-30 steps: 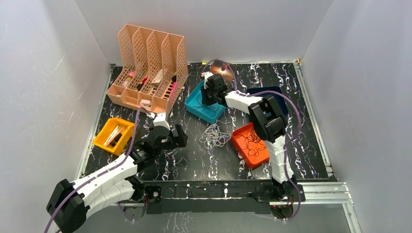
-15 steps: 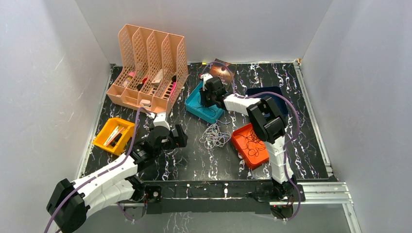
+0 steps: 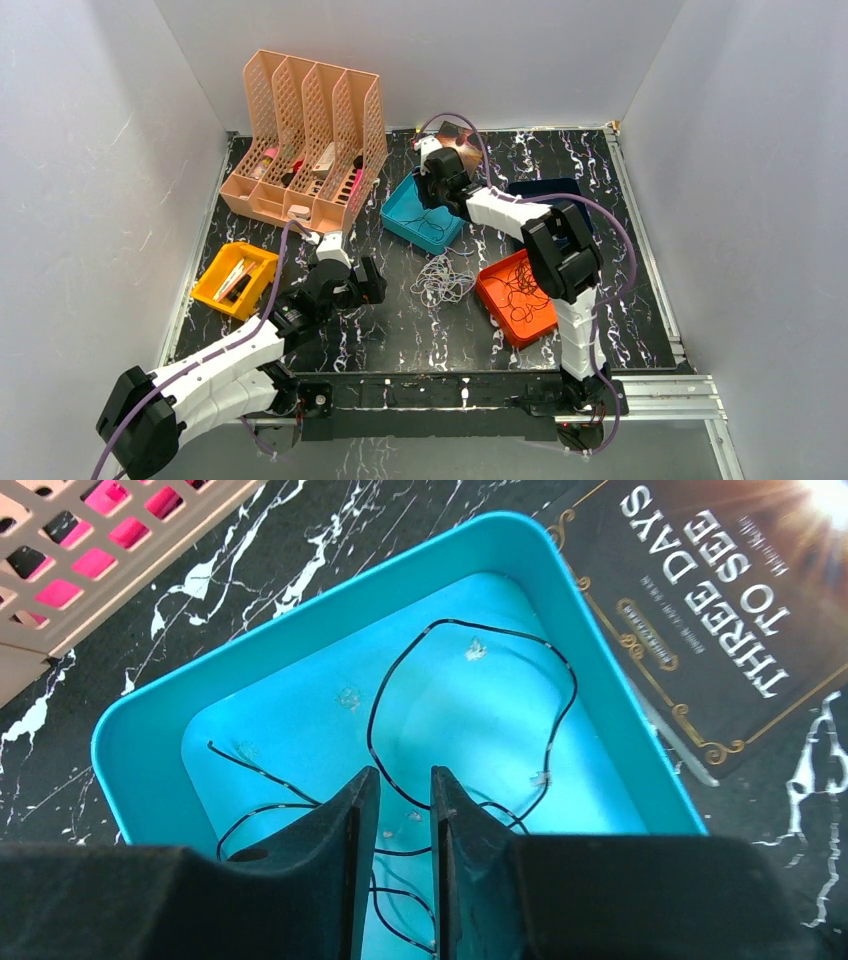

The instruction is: Untangle the cables

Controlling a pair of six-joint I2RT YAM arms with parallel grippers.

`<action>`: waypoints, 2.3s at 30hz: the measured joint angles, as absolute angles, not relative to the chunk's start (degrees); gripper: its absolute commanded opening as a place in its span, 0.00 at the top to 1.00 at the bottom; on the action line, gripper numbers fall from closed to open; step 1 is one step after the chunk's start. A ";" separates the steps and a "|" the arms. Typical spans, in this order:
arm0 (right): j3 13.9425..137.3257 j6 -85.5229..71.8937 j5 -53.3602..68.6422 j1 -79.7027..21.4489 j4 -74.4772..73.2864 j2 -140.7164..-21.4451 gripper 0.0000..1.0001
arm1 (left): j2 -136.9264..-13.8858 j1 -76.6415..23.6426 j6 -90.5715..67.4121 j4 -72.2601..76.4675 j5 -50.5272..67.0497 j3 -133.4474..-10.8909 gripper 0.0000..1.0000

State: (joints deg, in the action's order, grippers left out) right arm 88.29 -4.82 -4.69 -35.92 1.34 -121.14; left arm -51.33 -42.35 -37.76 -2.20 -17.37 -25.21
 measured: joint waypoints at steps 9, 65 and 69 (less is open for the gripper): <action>88.29 -2.96 -7.44 -35.92 0.45 -116.73 0.60 | -52.34 -42.35 -37.74 -2.11 -17.32 -25.21 0.02; 61.01 -21.17 7.77 -50.74 -12.62 -99.13 0.65 | -48.01 -42.35 -36.01 -2.48 -18.98 -25.43 0.02; 62.89 -22.26 9.30 -51.09 -10.26 -99.81 0.59 | -47.37 -42.35 -36.03 -3.29 -19.59 -25.43 0.02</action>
